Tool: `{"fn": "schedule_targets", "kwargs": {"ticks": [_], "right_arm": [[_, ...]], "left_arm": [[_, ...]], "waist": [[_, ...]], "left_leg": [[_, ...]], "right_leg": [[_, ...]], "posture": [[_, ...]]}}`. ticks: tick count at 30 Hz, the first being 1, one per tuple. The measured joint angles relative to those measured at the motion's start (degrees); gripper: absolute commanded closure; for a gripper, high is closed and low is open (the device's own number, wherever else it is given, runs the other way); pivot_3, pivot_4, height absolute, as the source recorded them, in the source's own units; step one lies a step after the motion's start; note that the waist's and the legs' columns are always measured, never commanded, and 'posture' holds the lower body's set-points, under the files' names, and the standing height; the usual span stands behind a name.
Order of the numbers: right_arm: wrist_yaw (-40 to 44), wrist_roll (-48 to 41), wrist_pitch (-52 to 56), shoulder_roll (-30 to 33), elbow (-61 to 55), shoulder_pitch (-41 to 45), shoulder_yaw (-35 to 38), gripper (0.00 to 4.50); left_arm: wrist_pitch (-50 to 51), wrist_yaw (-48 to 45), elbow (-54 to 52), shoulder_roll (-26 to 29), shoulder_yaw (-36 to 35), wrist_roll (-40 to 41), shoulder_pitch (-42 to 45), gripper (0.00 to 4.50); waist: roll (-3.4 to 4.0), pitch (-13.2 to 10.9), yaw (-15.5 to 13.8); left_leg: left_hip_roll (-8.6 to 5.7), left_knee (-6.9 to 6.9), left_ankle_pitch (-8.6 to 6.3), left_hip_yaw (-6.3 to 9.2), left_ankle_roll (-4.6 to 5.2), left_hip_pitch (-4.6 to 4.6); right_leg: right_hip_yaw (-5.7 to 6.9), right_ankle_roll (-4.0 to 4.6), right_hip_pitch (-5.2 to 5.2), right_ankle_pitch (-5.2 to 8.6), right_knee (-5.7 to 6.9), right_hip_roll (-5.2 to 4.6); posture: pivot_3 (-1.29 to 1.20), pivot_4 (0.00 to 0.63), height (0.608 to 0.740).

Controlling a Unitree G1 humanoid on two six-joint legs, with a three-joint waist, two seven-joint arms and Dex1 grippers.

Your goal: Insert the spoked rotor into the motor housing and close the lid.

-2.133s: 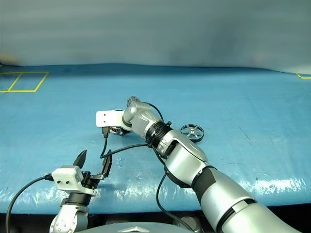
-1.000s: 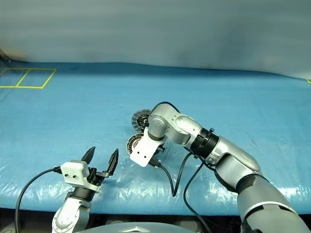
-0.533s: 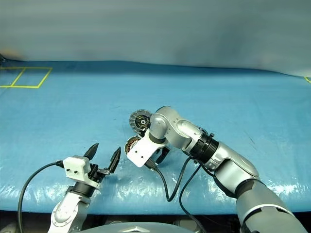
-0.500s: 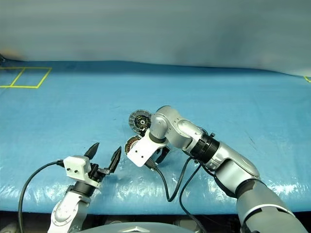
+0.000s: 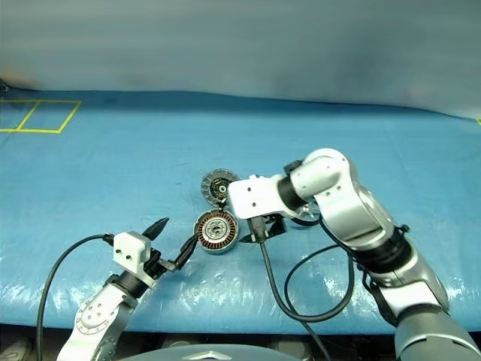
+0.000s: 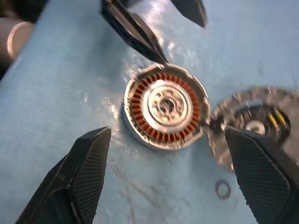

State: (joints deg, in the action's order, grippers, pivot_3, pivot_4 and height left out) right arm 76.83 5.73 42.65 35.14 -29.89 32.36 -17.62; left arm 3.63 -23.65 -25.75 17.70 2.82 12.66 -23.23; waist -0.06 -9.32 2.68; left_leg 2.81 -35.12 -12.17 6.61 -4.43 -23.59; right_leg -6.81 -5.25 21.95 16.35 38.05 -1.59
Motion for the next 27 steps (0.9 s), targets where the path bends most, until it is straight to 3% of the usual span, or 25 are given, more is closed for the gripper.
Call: {"fn": "schedule_targets", "kwargs": {"ticks": [6, 12, 17, 27], "right_arm": [[-24.8, 4.9, 10.0, -13.1, -1.8, -11.7, 2.9, 0.43], [-42.7, 5.0, 8.0, -27.1, 8.3, -15.4, 2.1, 0.43], [-50.6, 4.9, 1.5, -29.5, 18.7, -15.7, 1.2, 0.43], [-56.2, 0.6, -6.7, -32.9, 28.1, -15.5, 4.5, 0.43]], "left_arm": [[2.2, -1.4, -2.5, 0.7, -0.2, 2.2, 1.5, 0.0], [3.4, -1.5, -4.3, 2.2, -0.6, 2.5, 1.1, 0.0], [3.2, -1.3, -4.6, 2.7, -0.5, 0.9, -0.2, 0.0], [2.0, 0.0, -4.7, 1.0, 0.1, -0.4, -2.0, 0.0]], "waist": [[-0.01, 0.0, 1.0], [-0.07, 0.0, 1.2], [-0.07, 0.0, 1.2], [-0.07, 0.0, 1.5]], "left_leg": [[0.05, 0.0, 0.02, -0.03, -0.03, 0.01], [0.06, -0.05, 0.03, -0.03, -0.03, 0.0], [0.07, 0.0, 0.02, -0.02, -0.03, 0.0], [0.1, 0.01, 0.02, -0.03, -0.02, 0.04]], "right_leg": [[-0.03, -0.04, 0.05, -0.01, 0.1, 0.06], [-0.04, -0.05, 0.01, -0.02, 0.09, 0.05], [-0.03, -0.03, 0.04, -0.02, 0.09, 0.06], [-0.03, -0.02, 0.0, -0.01, 0.1, 0.08]], "posture": [[0.0, 0.15, 0.74], [0.0, 0.15, 0.74], [0.0, 0.15, 0.74], [0.0, 0.15, 0.74]]}}
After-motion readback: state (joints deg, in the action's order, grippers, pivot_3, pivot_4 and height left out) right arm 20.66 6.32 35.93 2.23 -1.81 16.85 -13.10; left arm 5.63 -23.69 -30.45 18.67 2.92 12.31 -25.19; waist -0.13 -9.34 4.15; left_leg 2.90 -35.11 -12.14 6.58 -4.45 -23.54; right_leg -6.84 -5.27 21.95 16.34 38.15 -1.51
